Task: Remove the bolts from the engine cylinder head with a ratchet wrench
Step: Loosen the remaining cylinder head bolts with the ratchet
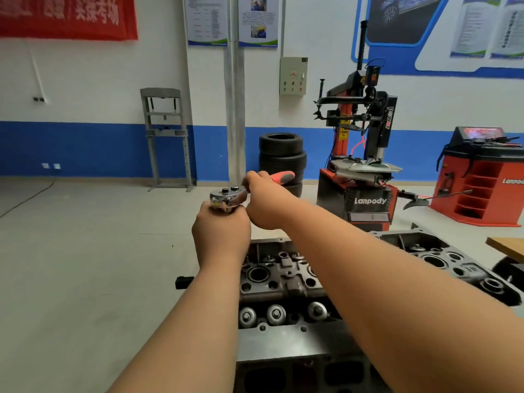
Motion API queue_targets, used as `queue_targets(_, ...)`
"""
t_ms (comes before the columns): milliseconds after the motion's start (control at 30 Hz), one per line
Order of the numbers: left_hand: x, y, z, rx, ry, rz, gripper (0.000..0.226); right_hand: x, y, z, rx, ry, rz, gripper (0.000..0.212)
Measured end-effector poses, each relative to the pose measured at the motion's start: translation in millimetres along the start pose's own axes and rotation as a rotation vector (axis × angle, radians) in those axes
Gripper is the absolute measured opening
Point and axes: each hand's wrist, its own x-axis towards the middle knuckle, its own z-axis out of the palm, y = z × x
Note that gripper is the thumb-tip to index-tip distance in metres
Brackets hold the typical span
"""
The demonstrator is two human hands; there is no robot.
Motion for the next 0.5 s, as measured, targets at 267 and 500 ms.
queue_targets(267,3,0,4,-0.038,-0.024,-0.035,0.012,12,-6,5,0.098,-0.068,-0.092,0.046)
queue_targets(500,-3,4,3,0.062,-0.033,0.051,0.011,-73,-4,-23,-0.251,-0.003,0.062,0.066)
